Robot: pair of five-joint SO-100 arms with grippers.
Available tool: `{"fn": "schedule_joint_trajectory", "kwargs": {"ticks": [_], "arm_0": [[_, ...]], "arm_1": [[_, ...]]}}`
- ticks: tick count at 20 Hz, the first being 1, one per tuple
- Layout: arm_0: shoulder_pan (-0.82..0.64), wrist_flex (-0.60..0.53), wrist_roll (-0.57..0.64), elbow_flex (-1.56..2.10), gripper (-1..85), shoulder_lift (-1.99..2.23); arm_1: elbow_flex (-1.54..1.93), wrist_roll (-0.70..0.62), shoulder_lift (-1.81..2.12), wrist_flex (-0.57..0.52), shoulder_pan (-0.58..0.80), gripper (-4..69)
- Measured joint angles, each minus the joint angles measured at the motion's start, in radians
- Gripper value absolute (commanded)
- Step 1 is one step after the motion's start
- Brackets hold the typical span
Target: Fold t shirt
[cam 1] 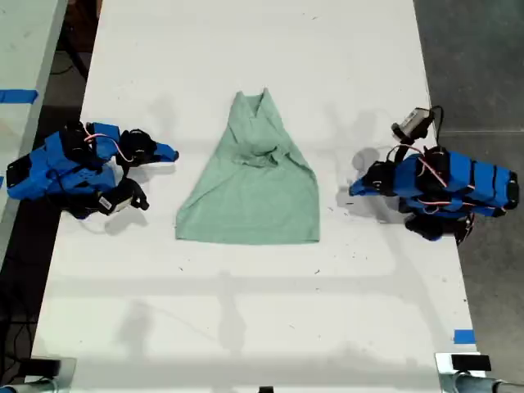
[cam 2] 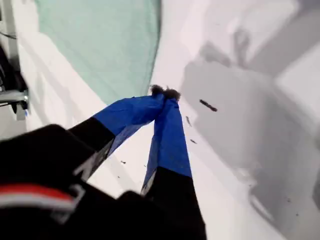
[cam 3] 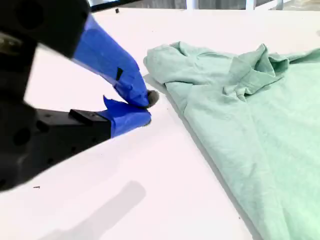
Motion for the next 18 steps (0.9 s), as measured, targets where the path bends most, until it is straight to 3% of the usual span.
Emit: {"fn": "schedule_joint_trajectory", "kwargs": {"ticks": [1,4,6,8,13,15,16,18], "arm_0": [[0.000,0.000,0.000,0.000,0.0,0.000],[0.000,0.000,0.000,0.000,0.0,0.000],[0.000,0.000,0.000,0.000,0.0,0.000],[0.000,0.000,0.000,0.000,0.0,0.000],[0.000,0.000,0.000,0.000,0.0,0.000],[0.000,0.000,0.000,0.000,0.0,0.000],[0.000,0.000,0.000,0.000,0.0,0.000],[0.000,0.000,0.000,0.000,0.0,0.000]], "arm_1": [[-0.092,0.000,-0.152,-0.043,-0.006,-0.4],[-0.387,-0.029,-0.710,-0.175,-0.038,15.1],[-0.485,-0.069,-0.983,-0.287,-0.043,19.0],[-0.575,-0.086,-1.161,-0.310,-0.043,20.5],[-0.681,-0.106,-1.401,-0.311,-0.041,17.6],[-0.699,-0.109,-1.465,-0.313,-0.040,10.3],[-0.723,-0.110,-1.496,-0.308,-0.038,-0.7],[-0.762,-0.112,-1.529,-0.281,-0.040,-0.8]]}}
